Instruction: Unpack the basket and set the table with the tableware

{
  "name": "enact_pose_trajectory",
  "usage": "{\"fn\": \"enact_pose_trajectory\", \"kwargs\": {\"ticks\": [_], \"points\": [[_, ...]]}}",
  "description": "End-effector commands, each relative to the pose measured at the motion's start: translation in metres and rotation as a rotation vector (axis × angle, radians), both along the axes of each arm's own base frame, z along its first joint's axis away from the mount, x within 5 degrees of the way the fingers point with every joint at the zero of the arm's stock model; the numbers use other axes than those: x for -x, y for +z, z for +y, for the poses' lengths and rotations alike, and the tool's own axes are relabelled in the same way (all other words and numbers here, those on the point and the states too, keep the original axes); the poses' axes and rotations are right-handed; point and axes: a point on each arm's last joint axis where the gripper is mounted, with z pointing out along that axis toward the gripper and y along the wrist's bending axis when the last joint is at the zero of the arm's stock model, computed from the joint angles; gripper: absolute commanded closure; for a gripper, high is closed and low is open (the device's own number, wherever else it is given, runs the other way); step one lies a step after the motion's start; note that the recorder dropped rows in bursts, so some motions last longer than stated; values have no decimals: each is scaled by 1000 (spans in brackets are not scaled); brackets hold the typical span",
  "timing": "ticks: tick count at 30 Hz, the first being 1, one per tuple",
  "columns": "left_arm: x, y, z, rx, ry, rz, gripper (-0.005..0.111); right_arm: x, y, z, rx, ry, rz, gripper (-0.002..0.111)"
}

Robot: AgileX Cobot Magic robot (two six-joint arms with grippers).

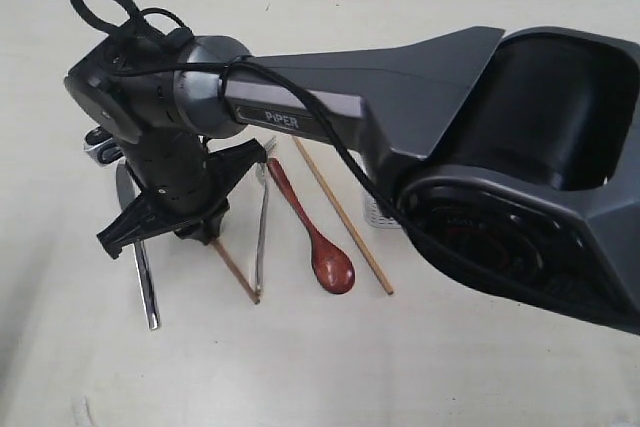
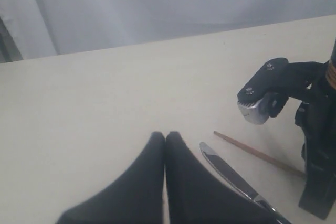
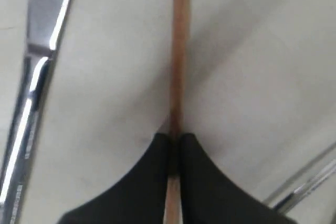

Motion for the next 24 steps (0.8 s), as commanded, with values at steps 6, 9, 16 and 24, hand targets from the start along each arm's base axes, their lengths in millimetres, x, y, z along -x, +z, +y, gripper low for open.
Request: {"fn": "enact_pose_trajectory", "kwargs": {"ticks": [6, 9, 16, 24], "points": [[0, 1, 0, 2, 1, -6, 107, -40, 70, -40, -45, -118, -123, 109], [0, 1, 0, 2, 1, -6, 107, -68, 83, -65, -41, -178, -168, 109], [0, 1, 0, 2, 1, -6, 107, -98, 44, -99, 93, -223, -148, 109], [0, 1, 0, 2, 1, -6, 107, -97, 35, -100, 109, -208, -121, 93]]}}
